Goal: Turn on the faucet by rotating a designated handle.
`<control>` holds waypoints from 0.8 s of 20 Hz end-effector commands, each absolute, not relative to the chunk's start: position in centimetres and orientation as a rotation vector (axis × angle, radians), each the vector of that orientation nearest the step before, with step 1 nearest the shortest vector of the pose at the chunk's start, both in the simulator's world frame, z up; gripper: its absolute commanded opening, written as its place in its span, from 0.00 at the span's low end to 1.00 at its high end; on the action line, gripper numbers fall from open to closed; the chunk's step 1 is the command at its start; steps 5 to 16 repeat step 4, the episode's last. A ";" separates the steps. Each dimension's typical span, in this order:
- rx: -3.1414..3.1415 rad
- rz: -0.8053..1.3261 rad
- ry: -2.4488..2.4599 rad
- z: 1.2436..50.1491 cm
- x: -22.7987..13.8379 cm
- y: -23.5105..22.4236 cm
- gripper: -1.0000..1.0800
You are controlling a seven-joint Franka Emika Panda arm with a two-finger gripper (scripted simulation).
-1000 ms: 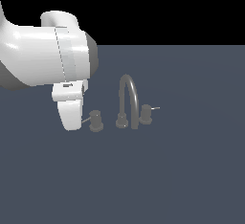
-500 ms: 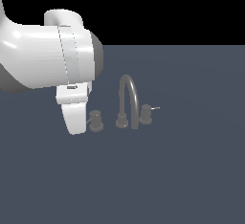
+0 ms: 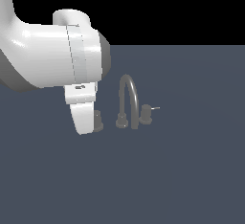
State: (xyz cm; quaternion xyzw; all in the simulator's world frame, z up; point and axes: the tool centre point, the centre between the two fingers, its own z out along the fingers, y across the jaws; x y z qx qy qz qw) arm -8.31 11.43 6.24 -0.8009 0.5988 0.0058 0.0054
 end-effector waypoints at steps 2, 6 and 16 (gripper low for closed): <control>-2.455 0.002 1.957 6.3 -6.9 6.7 0.00; -2.451 0.001 1.964 6.3 -6.7 6.0 0.00; -2.451 0.001 1.964 6.3 -6.7 6.0 0.00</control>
